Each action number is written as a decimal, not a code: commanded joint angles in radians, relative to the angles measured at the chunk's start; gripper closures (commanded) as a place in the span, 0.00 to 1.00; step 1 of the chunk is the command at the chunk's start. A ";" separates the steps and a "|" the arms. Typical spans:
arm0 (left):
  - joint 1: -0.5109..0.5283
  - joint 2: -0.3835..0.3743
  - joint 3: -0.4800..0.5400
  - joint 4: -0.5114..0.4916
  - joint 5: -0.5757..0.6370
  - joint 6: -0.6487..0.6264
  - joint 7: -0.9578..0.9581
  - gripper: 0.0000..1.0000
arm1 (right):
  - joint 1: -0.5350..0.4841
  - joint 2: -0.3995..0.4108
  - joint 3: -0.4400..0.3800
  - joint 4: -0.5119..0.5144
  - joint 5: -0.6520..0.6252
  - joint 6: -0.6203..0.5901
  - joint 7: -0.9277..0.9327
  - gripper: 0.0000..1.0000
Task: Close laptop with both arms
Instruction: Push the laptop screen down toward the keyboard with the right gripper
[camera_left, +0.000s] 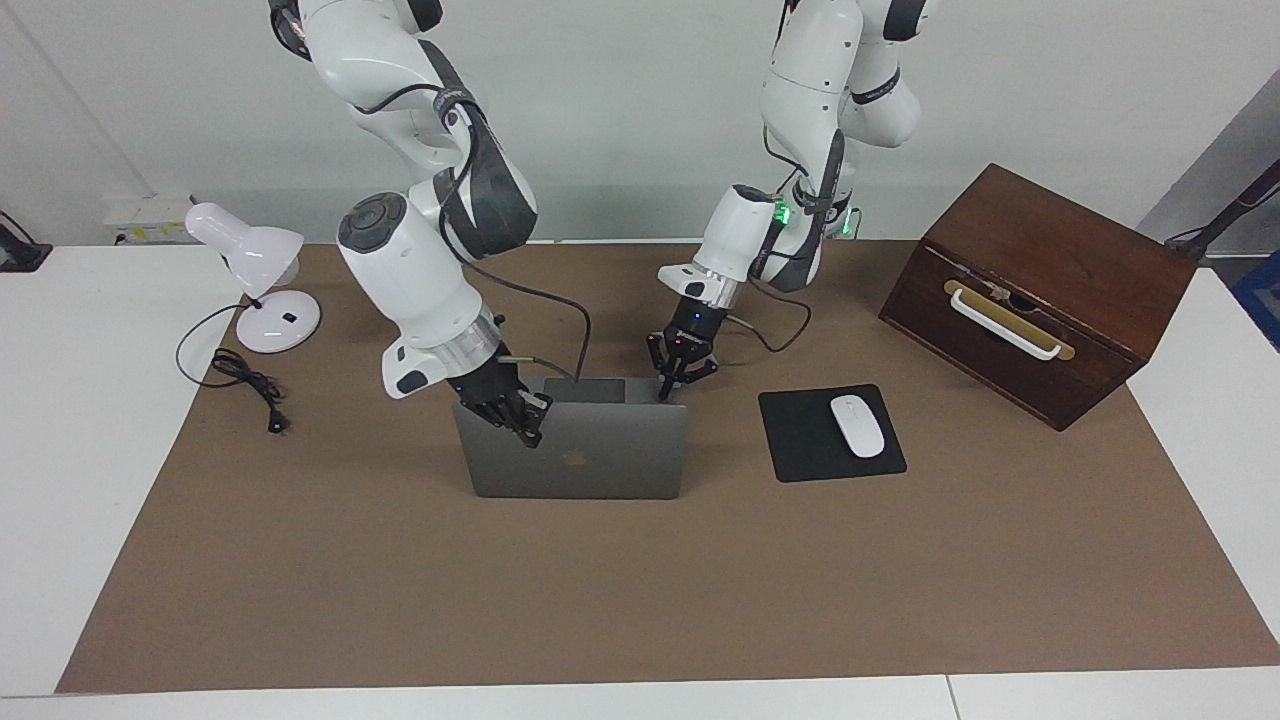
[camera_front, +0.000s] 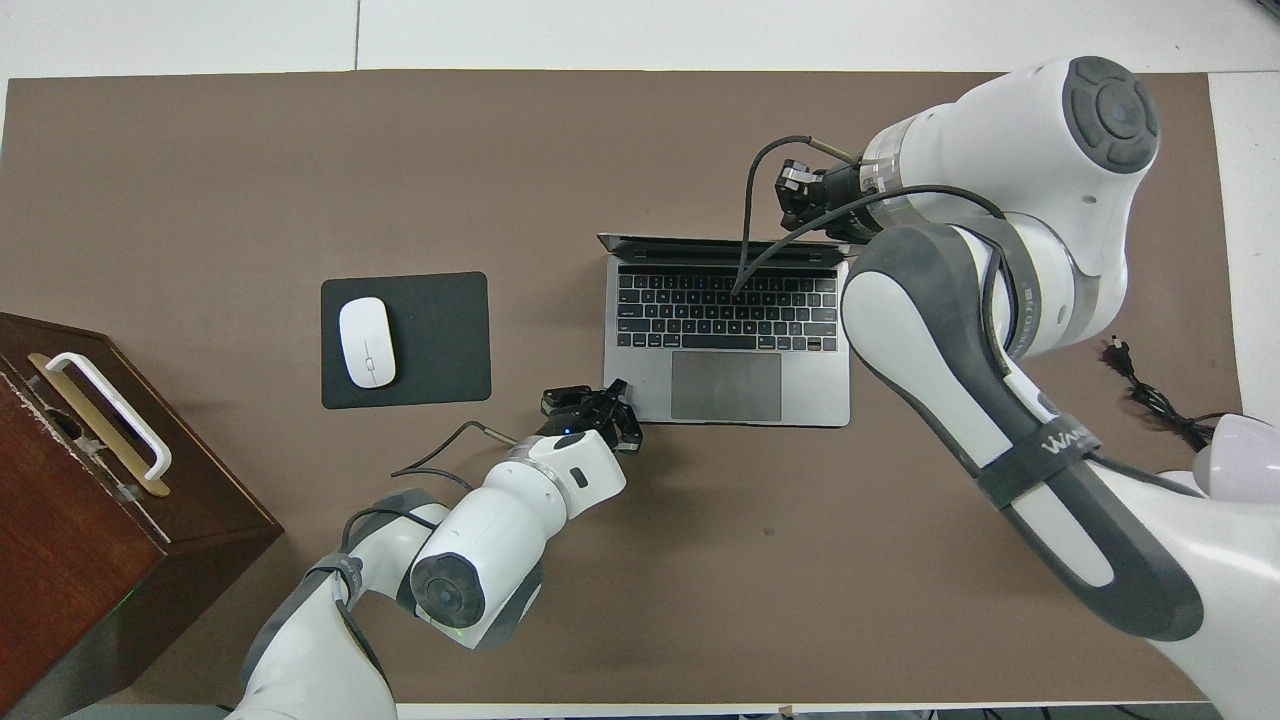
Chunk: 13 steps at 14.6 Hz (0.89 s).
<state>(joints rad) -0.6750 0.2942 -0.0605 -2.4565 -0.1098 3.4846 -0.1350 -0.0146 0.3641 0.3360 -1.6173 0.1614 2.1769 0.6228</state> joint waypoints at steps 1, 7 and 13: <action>-0.021 0.026 0.018 -0.001 -0.014 0.019 0.058 1.00 | -0.005 -0.002 0.027 -0.012 -0.023 -0.048 -0.015 1.00; -0.021 0.037 0.018 -0.004 -0.014 0.019 0.095 1.00 | -0.004 -0.011 0.060 -0.090 -0.023 -0.062 -0.014 1.00; -0.021 0.043 0.018 -0.004 -0.014 0.019 0.103 1.00 | -0.002 -0.019 0.074 -0.145 -0.028 -0.057 -0.015 1.00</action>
<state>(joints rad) -0.6761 0.2960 -0.0605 -2.4567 -0.1097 3.4868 -0.0566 -0.0061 0.3638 0.3955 -1.7263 0.1603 2.1211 0.6228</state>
